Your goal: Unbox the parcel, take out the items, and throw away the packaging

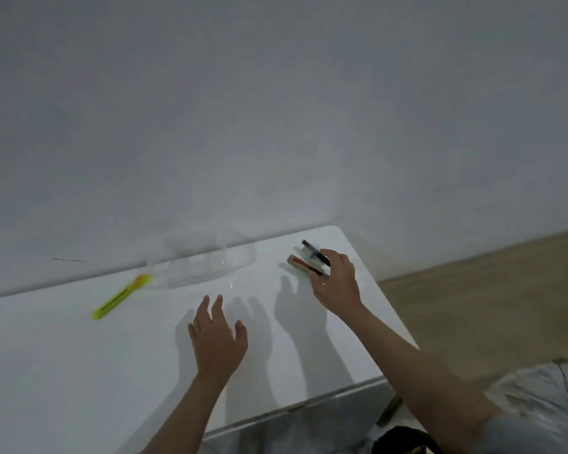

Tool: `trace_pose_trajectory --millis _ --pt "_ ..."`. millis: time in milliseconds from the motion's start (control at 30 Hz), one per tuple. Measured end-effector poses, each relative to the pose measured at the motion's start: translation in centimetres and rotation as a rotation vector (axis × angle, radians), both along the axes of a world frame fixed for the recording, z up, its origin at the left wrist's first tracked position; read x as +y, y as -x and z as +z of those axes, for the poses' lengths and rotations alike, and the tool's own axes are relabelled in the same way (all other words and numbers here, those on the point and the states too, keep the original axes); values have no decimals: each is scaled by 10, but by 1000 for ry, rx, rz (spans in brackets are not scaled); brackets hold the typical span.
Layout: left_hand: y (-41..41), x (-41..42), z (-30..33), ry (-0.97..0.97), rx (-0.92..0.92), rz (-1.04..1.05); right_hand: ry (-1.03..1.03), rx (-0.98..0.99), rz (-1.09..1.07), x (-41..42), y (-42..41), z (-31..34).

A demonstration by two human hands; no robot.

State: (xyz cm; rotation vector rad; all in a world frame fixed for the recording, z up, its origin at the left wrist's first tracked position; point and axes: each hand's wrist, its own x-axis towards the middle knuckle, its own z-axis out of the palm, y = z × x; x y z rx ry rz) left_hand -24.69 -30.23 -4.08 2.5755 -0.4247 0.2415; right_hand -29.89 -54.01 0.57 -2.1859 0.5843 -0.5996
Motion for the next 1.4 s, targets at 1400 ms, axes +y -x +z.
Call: trace_pose_trajectory --millis 1400 --pt "-169 75 -1 661 -41 24 47 137 770 126 -258 45"
